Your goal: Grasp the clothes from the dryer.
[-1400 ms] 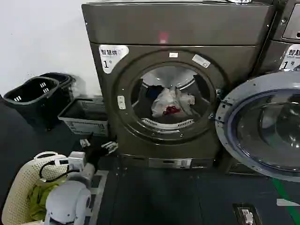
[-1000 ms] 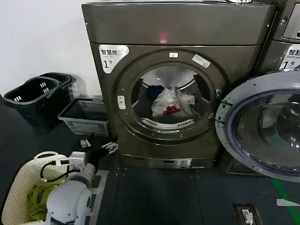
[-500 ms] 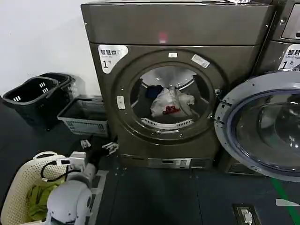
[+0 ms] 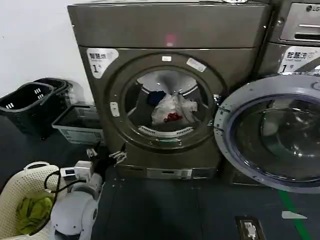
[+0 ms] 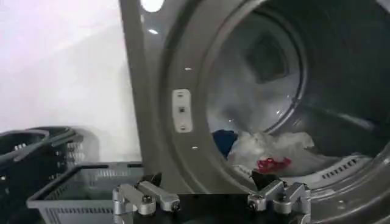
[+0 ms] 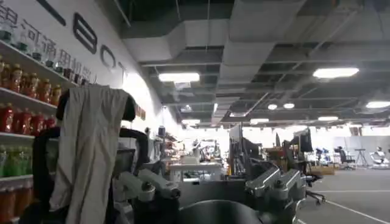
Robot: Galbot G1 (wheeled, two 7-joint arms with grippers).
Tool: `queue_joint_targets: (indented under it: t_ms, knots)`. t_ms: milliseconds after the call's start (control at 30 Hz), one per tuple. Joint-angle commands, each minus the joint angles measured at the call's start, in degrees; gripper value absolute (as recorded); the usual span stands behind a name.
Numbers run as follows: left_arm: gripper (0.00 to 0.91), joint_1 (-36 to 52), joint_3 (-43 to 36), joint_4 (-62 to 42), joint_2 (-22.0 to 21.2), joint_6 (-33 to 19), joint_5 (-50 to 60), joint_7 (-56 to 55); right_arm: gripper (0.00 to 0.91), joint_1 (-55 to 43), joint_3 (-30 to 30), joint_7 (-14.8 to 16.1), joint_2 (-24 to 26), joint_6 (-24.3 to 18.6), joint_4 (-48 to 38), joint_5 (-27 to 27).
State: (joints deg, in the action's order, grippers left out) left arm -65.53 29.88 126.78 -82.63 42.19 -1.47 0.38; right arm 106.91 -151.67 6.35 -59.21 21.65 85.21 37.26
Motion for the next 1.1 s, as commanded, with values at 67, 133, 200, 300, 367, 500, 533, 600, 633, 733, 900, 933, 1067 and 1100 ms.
queue_joint_targets:
  t_ms: [67, 133, 200, 300, 367, 500, 533, 600, 633, 733, 900, 933, 1067, 1100]
  knots:
    - [0.907, -0.28, -0.04, -0.01, -0.31, 2.81, 0.0, 0.03, 0.907, -0.19, 0.28, -0.07, -0.09, -0.09, 0.09, 0.03]
    - [0.907, -0.2, -0.05, -0.06, -0.38, 2.81, 0.03, 0.02, 0.907, -0.27, 0.29, -0.09, -0.09, -0.07, 0.2, 0.04]
    - [0.907, -0.22, -0.14, 0.06, -0.49, 2.81, 0.04, -0.05, 0.907, -0.19, 0.28, -0.06, -0.15, -0.15, 0.1, 0.03]
    - [0.907, -0.42, -0.27, 0.18, -0.58, 2.81, 0.06, -0.13, 0.907, -0.24, 0.25, -0.06, -0.2, -0.15, 0.07, 0.06]
    - [0.907, -0.42, -0.29, 0.23, -0.5, 2.81, 0.04, -0.06, 0.907, -0.26, 0.2, -0.04, -0.21, -0.14, 0.03, 0.08]
    - [0.907, -0.48, -0.29, 0.19, -0.56, 2.81, 0.03, -0.02, 0.907, -0.13, 0.2, 0.04, -0.48, -0.26, -0.26, 0.04]
    - [0.907, -0.52, -0.3, 0.16, -0.57, 2.81, 0.03, -0.01, 0.907, -0.16, 0.25, 0.03, -0.59, -0.3, -0.18, 0.03]
    - [0.907, -0.47, -0.31, 0.09, -0.6, 2.81, 0.03, -0.02, 0.907, -0.22, 0.24, 0.06, -0.64, -0.27, -0.16, 0.01]
    - [0.907, -0.4, -0.29, 0.03, -0.62, 2.81, 0.05, 0.05, 0.907, -0.24, 0.3, 0.06, -0.64, -0.23, -0.11, 0.02]
    - [0.907, -0.44, -0.22, 0.05, -0.58, 2.81, 0.06, 0.17, 0.907, 0.12, 0.44, 0.17, -0.98, -0.22, -0.08, 0.59]
    - [0.907, -0.36, -0.28, -0.13, -0.61, 2.81, 0.07, 0.31, 0.907, -0.04, 0.36, -0.29, -1.03, -0.44, -0.13, 1.07]
    - [0.907, -0.33, -0.35, -0.16, -0.59, 2.81, 0.08, 0.38, 0.907, 0.0, 0.36, -0.19, -1.1, -0.5, -0.07, 1.05]
    - [0.907, -0.27, -0.42, -0.27, -0.57, 2.81, 0.1, 0.42, 0.907, 0.1, 0.19, -0.96, -1.1, -1.21, -0.38, 1.63]
    - [0.907, -0.26, -0.45, -0.31, -0.55, 2.81, 0.07, 0.42, 0.907, 0.07, 0.22, -1.14, -1.13, -1.29, -0.39, 1.67]
